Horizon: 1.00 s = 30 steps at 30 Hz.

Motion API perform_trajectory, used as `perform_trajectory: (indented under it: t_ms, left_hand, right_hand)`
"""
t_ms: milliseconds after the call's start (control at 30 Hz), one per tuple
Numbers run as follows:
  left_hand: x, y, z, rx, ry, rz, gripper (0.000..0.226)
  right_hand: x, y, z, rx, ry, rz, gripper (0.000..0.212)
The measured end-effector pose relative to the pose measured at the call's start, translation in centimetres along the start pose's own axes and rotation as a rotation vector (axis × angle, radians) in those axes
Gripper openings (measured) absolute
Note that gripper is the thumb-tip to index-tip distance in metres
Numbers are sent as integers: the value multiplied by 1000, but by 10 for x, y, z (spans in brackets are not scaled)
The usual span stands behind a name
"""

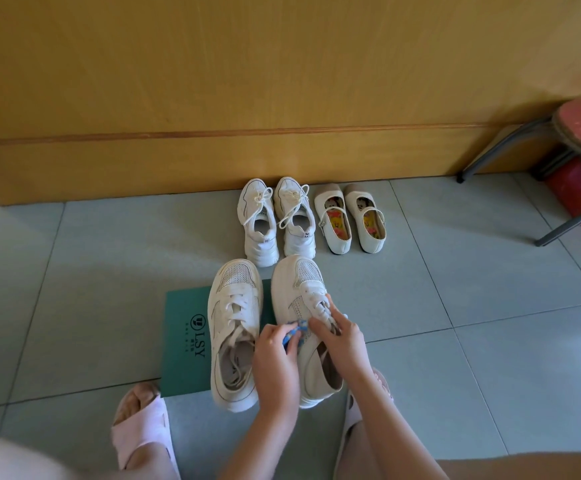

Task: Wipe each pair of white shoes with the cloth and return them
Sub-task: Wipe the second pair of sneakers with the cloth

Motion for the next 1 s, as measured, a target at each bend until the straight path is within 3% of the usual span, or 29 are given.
perform_trajectory:
  t_ms: [400,833,1000]
  left_hand:
    - [16,-36,17,18,-95,50,18]
    - [25,-64,27,-80,39,141,20]
    - [34,-70,28,2,-1,195,20]
  right_hand:
    - [-4,-1,-1,-13,-43,-20,56]
    - [-9,-4,3,23,-123,-25,57]
    - [-9,-4,4,20,-130,-16,58]
Point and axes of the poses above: each hand's wrist, its own y-axis towards the middle knuckle, its own x-axis out of the back of the hand, z = x × y, the point moved 7 cm from there along y, towards the middle knuckle, and after that the axes turned 15 degrees about -z, right-handed, at the moved point
